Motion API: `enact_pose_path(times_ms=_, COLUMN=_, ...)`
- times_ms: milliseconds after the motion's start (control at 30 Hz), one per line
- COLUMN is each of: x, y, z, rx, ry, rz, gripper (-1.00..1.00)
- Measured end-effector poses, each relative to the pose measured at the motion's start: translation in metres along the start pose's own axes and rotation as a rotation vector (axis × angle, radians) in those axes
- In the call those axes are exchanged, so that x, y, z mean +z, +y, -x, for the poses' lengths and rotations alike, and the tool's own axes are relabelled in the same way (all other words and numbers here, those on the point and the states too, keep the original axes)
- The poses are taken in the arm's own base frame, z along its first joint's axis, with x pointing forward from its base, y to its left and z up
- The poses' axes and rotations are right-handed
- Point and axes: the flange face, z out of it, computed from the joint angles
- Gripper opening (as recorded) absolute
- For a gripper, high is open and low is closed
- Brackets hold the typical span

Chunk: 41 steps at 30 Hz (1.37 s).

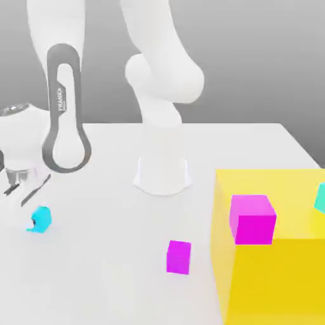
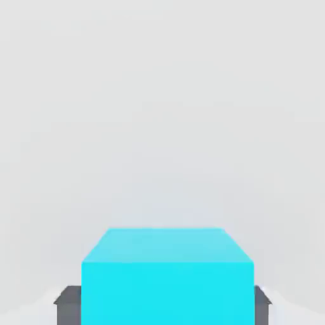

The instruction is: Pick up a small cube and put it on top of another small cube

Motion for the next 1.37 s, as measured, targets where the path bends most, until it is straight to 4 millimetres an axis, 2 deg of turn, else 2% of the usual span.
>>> enact_pose_path(times_ms=33, x=0.004, y=0.001, z=0.000, rx=0.000, ry=0.000, rz=0.001, gripper=-1.00)
enact_pose_path(times_ms=100, x=-0.005, y=0.000, z=0.000, rx=0.001, ry=-0.001, rz=0.000, gripper=-1.00)
enact_pose_path(times_ms=267, x=-0.050, y=0.000, z=0.000, rx=0.000, ry=-0.002, rz=0.000, gripper=-1.00)
enact_pose_path(times_ms=300, x=-0.060, y=-0.005, z=0.003, rx=-0.005, ry=-0.006, rz=-0.012, gripper=-1.00)
enact_pose_path(times_ms=333, x=-0.071, y=-0.014, z=0.021, rx=-0.041, ry=-0.012, rz=-0.023, gripper=-1.00)
enact_pose_path(times_ms=433, x=-0.108, y=-0.037, z=0.112, rx=-0.191, ry=-0.038, rz=-0.050, gripper=-1.00)
enact_pose_path(times_ms=500, x=-0.137, y=-0.040, z=0.175, rx=-0.282, ry=-0.062, rz=-0.063, gripper=-1.00)
enact_pose_path(times_ms=567, x=-0.167, y=-0.033, z=0.239, rx=-0.369, ry=-0.090, rz=-0.072, gripper=-1.00)
enact_pose_path(times_ms=600, x=-0.182, y=-0.022, z=0.273, rx=-0.421, ry=-0.102, rz=-0.072, gripper=-1.00)
enact_pose_path(times_ms=667, x=-0.207, y=0.013, z=0.339, rx=-0.528, ry=-0.116, rz=-0.062, gripper=-1.00)
enact_pose_path(times_ms=733, x=-0.231, y=0.053, z=0.392, rx=-0.618, ry=-0.122, rz=-0.049, gripper=-1.00)
enact_pose_path(times_ms=833, x=-0.266, y=0.130, z=0.460, rx=-0.756, ry=-0.123, rz=-0.029, gripper=-1.00)
enact_pose_path(times_ms=900, x=-0.288, y=0.191, z=0.495, rx=-0.847, ry=-0.118, rz=-0.015, gripper=-1.00)
enact_pose_path(times_ms=1000, x=-0.321, y=0.292, z=0.531, rx=-0.985, ry=-0.101, rz=0.003, gripper=-1.00)
enact_pose_path(times_ms=1033, x=-0.332, y=0.328, z=0.537, rx=-1.033, ry=-0.095, rz=0.009, gripper=-1.00)
enact_pose_path(times_ms=1067, x=-0.337, y=0.355, z=0.539, rx=-1.060, ry=-0.074, rz=0.011, gripper=-1.00)
enact_pose_path(times_ms=1133, x=-0.321, y=0.364, z=0.537, rx=-1.046, ry=-0.021, rz=0.004, gripper=-1.00)
enact_pose_path(times_ms=1233, x=-0.276, y=0.365, z=0.537, rx=-1.038, ry=-0.006, rz=0.001, gripper=-1.00)
enact_pose_path(times_ms=1267, x=-0.267, y=0.365, z=0.537, rx=-1.039, ry=-0.005, rz=0.001, gripper=1.00)
enact_pose_path(times_ms=1367, x=-0.267, y=0.366, z=0.537, rx=-1.039, ry=-0.005, rz=0.001, gripper=1.00)
